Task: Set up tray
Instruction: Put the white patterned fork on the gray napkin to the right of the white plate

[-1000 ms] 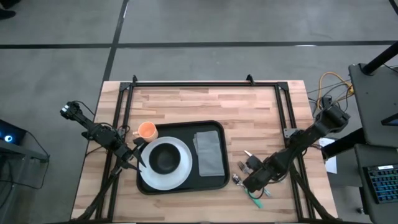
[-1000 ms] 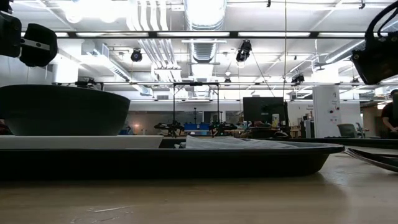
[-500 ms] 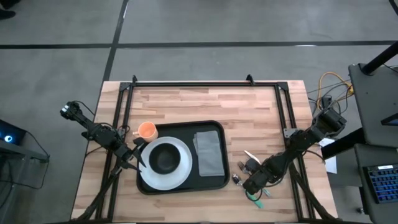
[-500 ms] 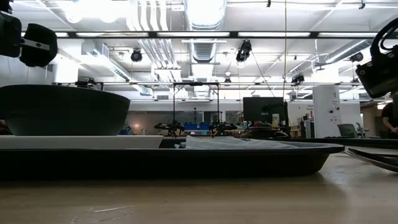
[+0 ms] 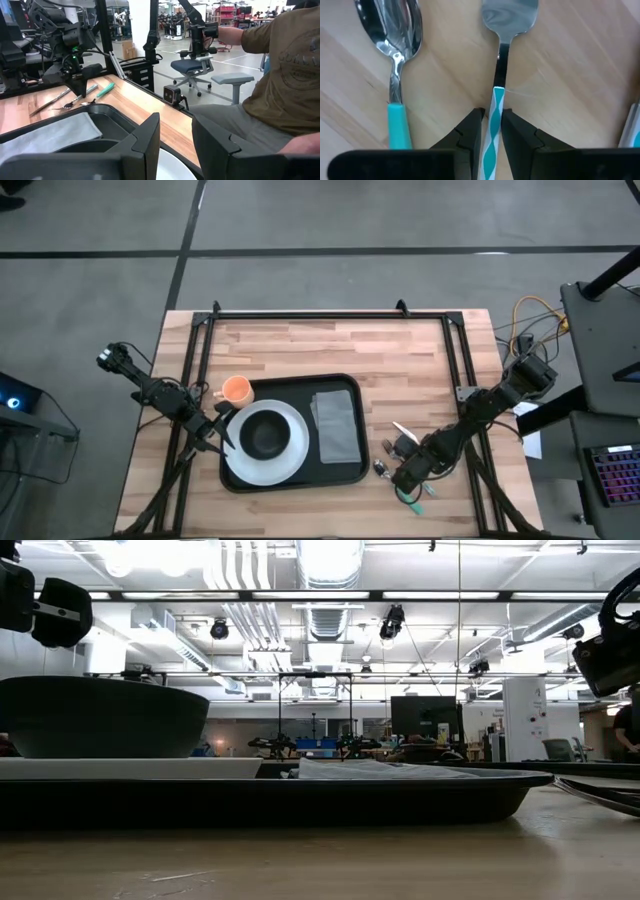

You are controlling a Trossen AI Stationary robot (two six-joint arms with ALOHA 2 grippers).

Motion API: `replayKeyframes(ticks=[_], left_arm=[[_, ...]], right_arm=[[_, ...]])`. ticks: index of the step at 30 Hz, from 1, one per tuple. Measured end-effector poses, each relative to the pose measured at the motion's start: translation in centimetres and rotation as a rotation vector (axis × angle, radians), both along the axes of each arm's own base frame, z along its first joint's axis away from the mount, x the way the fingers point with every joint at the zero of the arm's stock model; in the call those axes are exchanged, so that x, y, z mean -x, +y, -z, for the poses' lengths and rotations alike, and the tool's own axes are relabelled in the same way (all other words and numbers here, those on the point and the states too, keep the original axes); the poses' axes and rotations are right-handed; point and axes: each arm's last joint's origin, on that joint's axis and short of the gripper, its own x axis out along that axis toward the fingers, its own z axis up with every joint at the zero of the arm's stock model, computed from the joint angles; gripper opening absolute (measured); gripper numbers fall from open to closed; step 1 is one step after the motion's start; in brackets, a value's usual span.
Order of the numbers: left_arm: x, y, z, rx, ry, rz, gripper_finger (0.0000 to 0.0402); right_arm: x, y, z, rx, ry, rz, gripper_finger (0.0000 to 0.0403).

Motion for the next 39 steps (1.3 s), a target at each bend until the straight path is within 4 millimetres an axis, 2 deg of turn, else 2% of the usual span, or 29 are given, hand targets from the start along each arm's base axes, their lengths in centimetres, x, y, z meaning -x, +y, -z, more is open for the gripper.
replayKeyframes(ticks=[2,5,13,19,26,39], left_arm=[[0.0,0.0,0.0,0.0,0.0,0.0,0.0096],[0.0,0.0,0.0,0.0,0.0,0.0,0.0096],[0.0,0.0,0.0,0.0,0.0,0.0,0.0096],[0.0,0.0,0.0,0.0,0.0,0.0,0.0096],[0.0,0.0,0.0,0.0,0.0,-0.001,0.0096],[0.0,0.0,0.0,0.0,0.0,-0.001,0.0096]], right_arm=[[0.0,0.0,0.0,-0.001,0.002,-0.014,0.0058],[0.0,0.0,-0.2,-0.008,-0.002,-0.009,0.0023],[-0.3,0.1,-1.0,0.008,-0.013,0.024,0.0013],[-0.7,0.4,-3.6,0.059,0.054,0.135,0.0012],[-2.2,0.7,-6.6,0.035,0.045,0.249,0.0012],[-5.0,-2.1,-7.6,0.003,-0.002,0.477,0.0012]])
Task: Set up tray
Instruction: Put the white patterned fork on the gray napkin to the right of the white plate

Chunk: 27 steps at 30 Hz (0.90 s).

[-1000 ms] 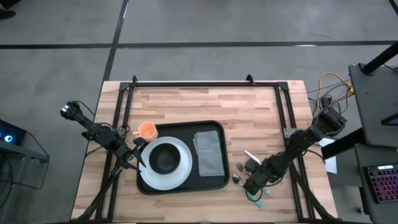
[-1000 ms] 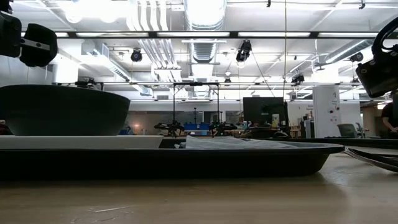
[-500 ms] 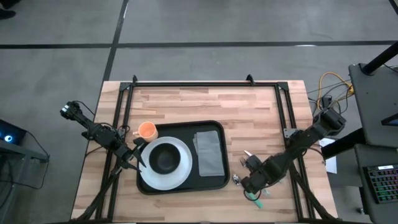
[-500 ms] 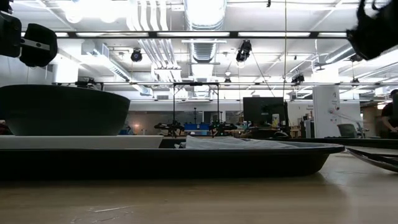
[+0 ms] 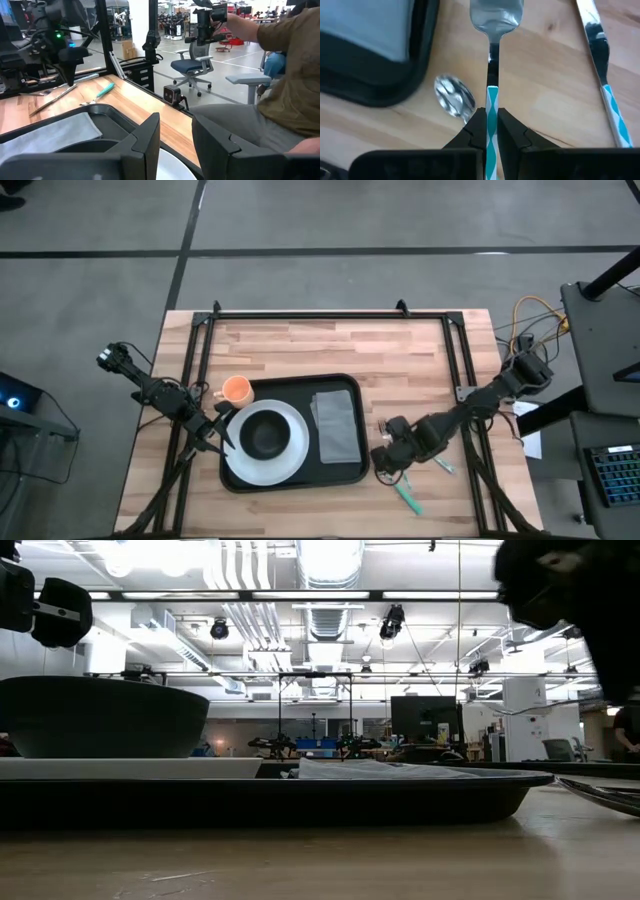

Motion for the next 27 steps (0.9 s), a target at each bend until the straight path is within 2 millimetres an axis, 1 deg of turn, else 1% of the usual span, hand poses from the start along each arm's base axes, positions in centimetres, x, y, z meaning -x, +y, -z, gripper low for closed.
replayKeyframes(ticks=[4,7,12,18,23,27], left_arm=[[0.0,0.0,0.0,0.0,0.0,0.0,0.0096],[0.0,0.0,0.0,0.0,0.0,0.0,0.0096],[0.0,0.0,0.0,0.0,0.0,0.001,0.0096],[0.0,0.0,0.0,0.0,0.0,0.0,0.0096],[0.0,0.0,0.0,0.0,0.0,0.001,0.0096],[0.0,0.0,0.0,0.0,0.0,0.0,0.0096]], right_arm=[[-1.0,-1.1,0.1,-0.019,-0.031,0.057,0.0012],[-2.2,-1.8,0.4,-0.036,-0.068,0.091,0.0012],[-4.8,-3.2,0.9,-0.036,-0.089,0.137,0.0012],[-9.2,-4.9,0.7,-0.024,-0.12,0.142,0.0012],[-13.1,-6.2,1.4,-0.009,-0.125,0.149,0.0012],[-15.7,-6.7,1.8,-0.006,-0.141,0.151,0.0012]])
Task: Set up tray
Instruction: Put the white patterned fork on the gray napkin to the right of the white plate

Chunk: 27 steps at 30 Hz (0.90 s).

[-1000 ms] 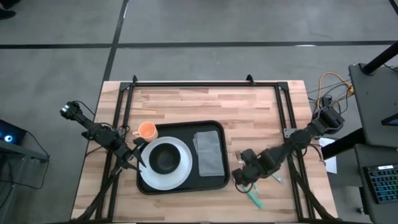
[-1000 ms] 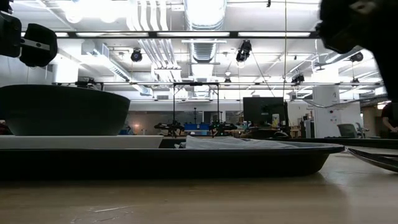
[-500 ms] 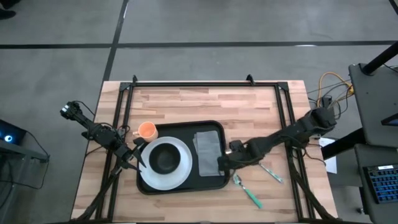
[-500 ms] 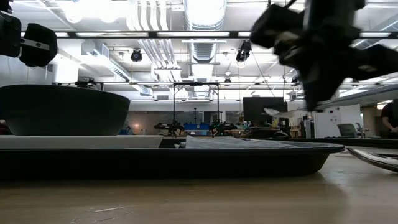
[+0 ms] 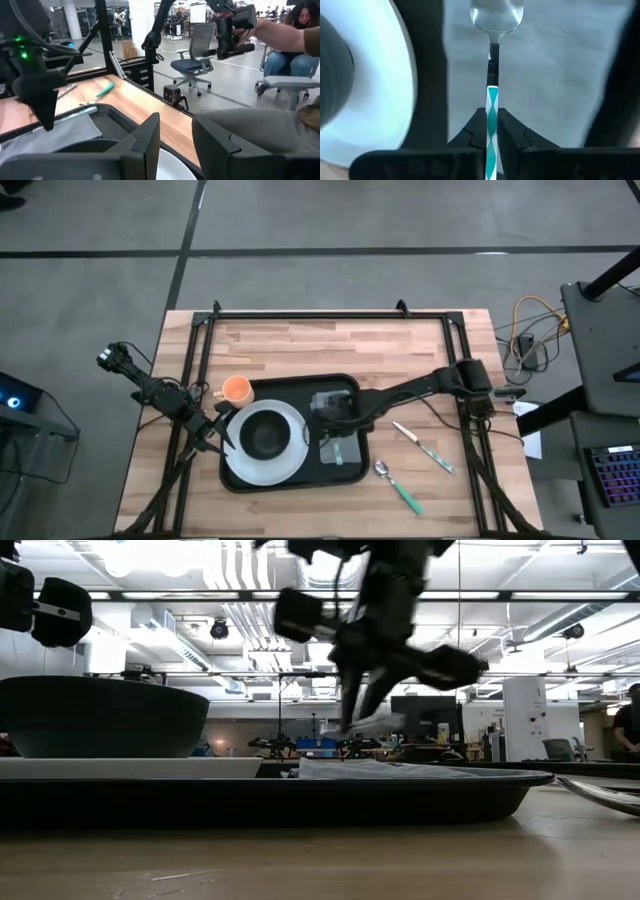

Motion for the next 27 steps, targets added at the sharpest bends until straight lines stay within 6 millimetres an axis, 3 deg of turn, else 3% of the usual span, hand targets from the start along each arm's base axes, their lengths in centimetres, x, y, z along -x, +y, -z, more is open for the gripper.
replayKeyframes(ticks=[10,17,27], left_arm=[[0.0,0.0,0.0,0.0,0.0,0.0,0.0096],[0.0,0.0,0.0,0.0,0.0,0.0,0.0096],[0.0,0.0,0.0,0.0,0.0,0.0,0.0096]], right_arm=[[-3.4,-0.7,1.4,0.009,0.067,0.043,0.0012],[-3.9,-1.1,0.9,0.03,0.075,0.068,0.0012],[-4.0,-1.0,3.4,0.017,0.141,0.07,0.0012]])
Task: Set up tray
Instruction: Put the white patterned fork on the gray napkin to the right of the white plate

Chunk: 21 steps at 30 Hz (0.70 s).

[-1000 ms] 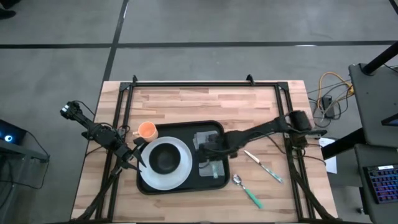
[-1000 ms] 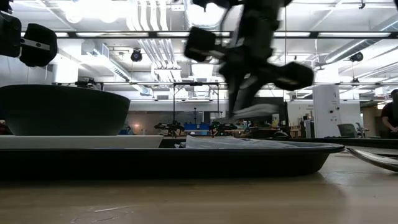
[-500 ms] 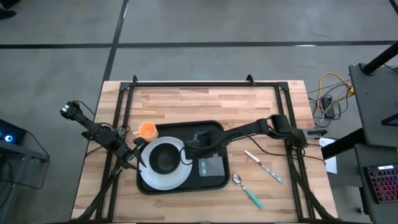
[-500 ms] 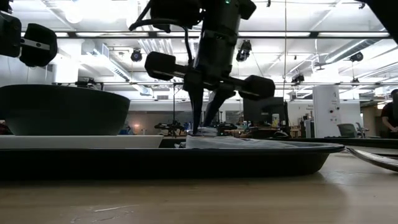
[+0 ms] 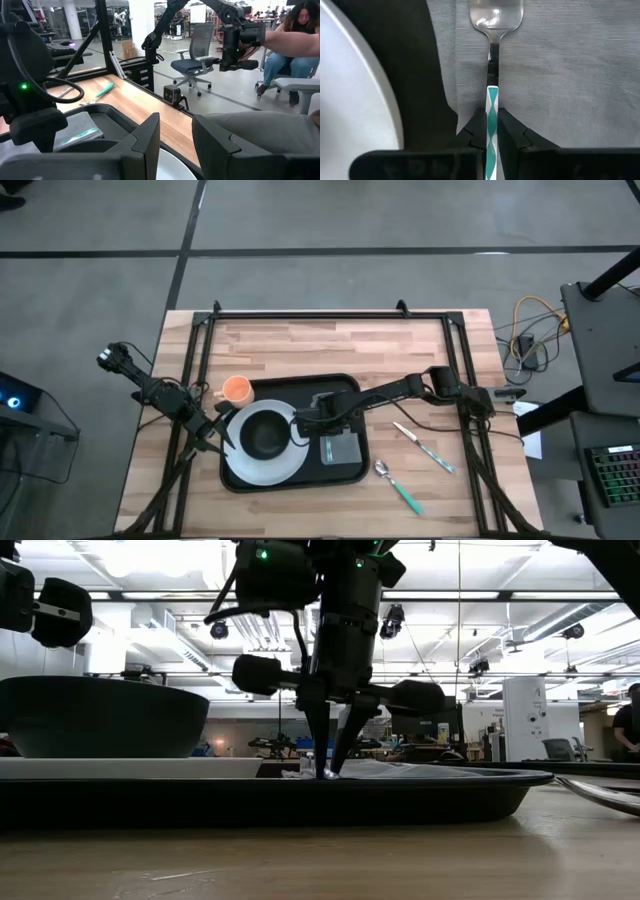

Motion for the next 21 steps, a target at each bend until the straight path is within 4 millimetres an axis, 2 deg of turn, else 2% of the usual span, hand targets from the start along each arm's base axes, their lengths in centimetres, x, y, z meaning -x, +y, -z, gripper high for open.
replayKeyframes(ticks=[9,21], left_arm=[[0.0,0.0,0.01,0.0,0.0,0.0,0.0096],[0.0,0.0,0.01,0.0,0.0,0.0,0.0096]], right_arm=[[-0.02,0.0,0.5,0.003,0.004,-0.018,0.0019],[-0.08,-0.24,0.44,0.001,0.004,-0.021,0.0098]])
